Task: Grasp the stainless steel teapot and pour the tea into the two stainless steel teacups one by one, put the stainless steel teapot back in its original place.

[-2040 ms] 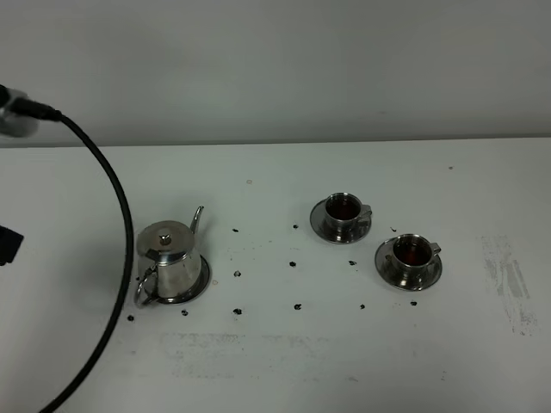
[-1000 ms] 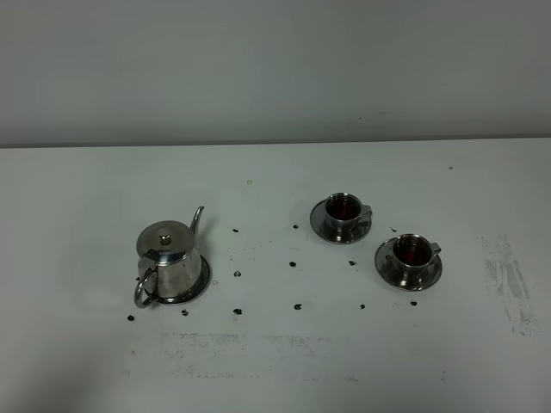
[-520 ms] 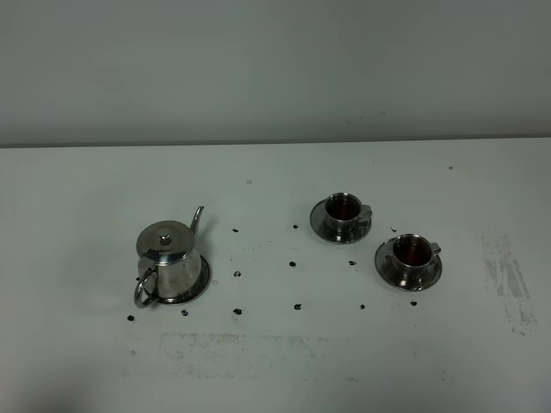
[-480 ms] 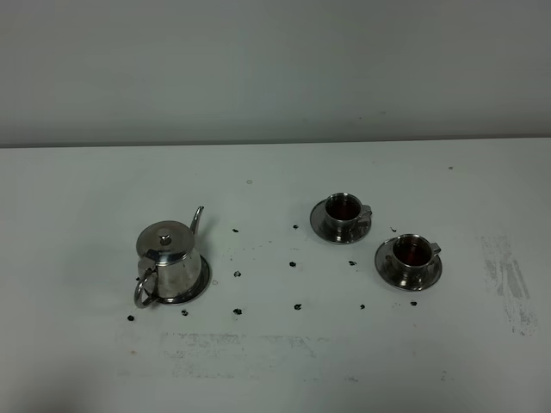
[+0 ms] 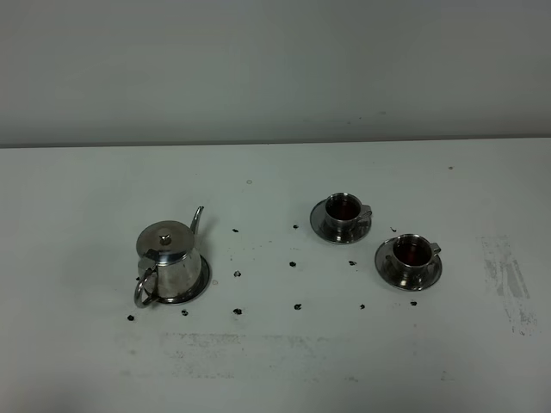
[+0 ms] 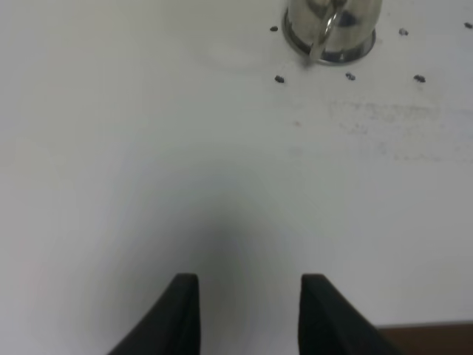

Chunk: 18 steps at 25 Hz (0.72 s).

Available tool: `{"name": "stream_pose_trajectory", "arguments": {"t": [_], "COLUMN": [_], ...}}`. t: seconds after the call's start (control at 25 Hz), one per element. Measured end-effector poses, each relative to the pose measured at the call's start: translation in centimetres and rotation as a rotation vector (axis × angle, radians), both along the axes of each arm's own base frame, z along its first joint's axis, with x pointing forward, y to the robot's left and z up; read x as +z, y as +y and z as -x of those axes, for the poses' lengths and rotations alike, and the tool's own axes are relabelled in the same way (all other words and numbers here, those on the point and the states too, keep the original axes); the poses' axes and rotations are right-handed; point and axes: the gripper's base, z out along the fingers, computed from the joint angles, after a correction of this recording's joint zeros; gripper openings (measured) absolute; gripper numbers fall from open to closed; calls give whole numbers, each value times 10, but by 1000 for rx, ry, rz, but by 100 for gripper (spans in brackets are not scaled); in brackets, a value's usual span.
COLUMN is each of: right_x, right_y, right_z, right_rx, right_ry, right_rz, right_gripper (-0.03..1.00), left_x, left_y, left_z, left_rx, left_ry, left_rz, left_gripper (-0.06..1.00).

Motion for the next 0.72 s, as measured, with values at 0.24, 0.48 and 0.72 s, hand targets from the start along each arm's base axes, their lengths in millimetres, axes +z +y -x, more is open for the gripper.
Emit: {"name": "stream_pose_trajectory", "arguments": {"t": [0.24,0.48,0.72], "right_x": [0,0,0], "right_y": [0,0,1], "right_z": [0,0,0], "right_rx": [0,2,4], "right_ry": [0,-1,-1], "right_rz": [0,-3,-6], "right_gripper": [47,47,47], "left_x": [0,0,0], "left_y": [0,0,0], "left_z": [8,10,10], "left_rx": [0,1,1], "left_ry": [-59,-75,-75], "left_rz": [0,0,-2], "left_gripper": [31,31,31]}}
